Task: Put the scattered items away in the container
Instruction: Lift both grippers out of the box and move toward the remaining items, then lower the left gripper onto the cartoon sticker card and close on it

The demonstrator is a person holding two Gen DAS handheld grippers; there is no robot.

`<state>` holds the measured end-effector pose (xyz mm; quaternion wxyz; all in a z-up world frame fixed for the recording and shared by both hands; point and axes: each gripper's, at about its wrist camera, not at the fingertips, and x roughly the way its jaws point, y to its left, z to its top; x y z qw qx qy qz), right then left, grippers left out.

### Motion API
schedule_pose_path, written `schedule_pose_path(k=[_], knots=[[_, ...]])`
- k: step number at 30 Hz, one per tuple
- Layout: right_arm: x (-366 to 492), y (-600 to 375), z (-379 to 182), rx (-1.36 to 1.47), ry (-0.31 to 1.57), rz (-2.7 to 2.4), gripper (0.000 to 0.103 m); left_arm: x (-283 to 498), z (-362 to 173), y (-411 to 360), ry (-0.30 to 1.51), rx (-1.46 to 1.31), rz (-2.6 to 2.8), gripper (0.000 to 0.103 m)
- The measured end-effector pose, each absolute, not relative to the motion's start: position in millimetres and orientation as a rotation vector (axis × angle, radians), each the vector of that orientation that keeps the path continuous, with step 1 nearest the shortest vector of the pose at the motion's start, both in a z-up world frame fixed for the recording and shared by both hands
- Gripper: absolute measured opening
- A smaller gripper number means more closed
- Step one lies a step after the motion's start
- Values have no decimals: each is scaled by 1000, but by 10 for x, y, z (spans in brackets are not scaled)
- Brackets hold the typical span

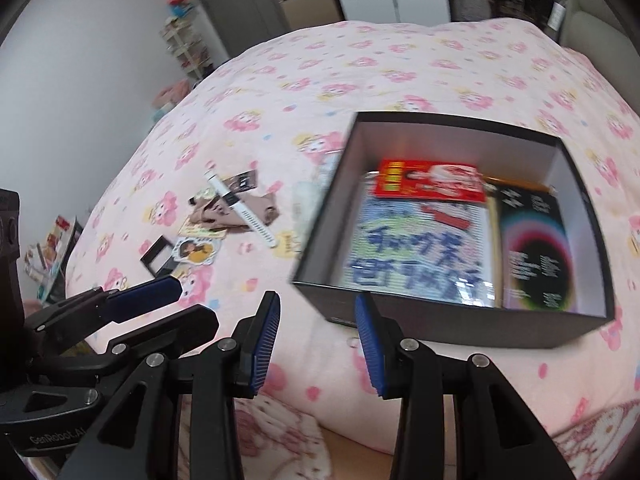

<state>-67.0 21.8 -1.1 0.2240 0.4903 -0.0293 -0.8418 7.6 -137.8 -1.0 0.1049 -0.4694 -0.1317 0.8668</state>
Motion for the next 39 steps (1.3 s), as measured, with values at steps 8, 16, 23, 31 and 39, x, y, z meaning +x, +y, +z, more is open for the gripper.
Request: schedule_pose_path(k=[8,16,23,31,39], knots=[[-677,-417,-100,1370,50,-2272,35,175,-182,-1906,-464,-1436,2596,53],[-779,-891,-331,1436,72,-2156,35,157,-419,-2412,-629,-1472,2613,56],[-992,-1246,-582,1502,12,-2078,35,48,-713,-2841,-768,-1532,2649,58],[-1316,-1400,-887,1565,-6,-2014,37,-195,-1124,-3376,-994,-1614,2625,56],[-1658,-1540,-1263,1650,-146,-1971,37,-473,-1325,-3751,-1012,-1634,2734,44]])
